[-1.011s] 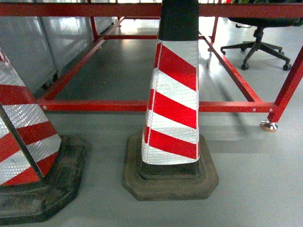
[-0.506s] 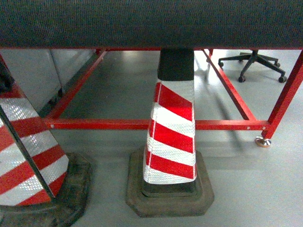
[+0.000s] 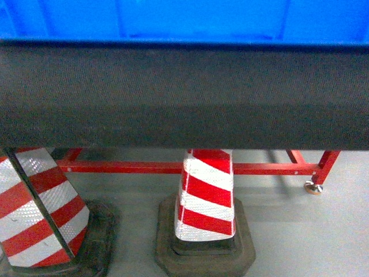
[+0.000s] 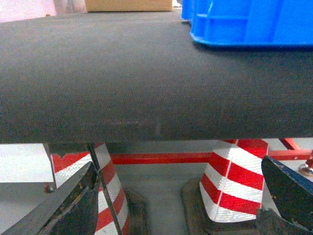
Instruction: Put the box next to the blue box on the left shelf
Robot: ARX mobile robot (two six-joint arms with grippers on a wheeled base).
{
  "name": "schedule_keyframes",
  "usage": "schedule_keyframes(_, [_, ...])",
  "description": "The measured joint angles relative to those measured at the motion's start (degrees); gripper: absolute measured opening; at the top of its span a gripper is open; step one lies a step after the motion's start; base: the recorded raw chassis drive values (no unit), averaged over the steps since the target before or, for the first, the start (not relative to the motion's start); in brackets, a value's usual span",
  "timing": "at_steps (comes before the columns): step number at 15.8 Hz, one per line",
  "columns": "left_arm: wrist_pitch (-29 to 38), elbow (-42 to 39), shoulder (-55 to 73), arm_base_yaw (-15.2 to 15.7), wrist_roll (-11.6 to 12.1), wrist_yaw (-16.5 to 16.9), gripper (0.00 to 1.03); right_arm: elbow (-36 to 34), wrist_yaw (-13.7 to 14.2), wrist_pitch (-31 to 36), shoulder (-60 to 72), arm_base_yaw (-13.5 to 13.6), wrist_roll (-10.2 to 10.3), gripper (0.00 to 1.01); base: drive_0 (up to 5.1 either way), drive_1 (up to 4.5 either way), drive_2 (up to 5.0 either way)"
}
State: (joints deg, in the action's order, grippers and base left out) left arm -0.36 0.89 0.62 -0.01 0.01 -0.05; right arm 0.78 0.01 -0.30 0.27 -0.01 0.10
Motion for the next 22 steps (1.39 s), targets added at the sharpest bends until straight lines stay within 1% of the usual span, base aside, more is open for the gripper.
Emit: schedule_keyframes(22, [0.1, 0.0, 0.0, 0.0, 0.0, 0.0, 0.98, 0.0, 0.0, 0.0, 0.0, 0.0, 0.0, 0.98, 0.0, 0.0, 0.0])
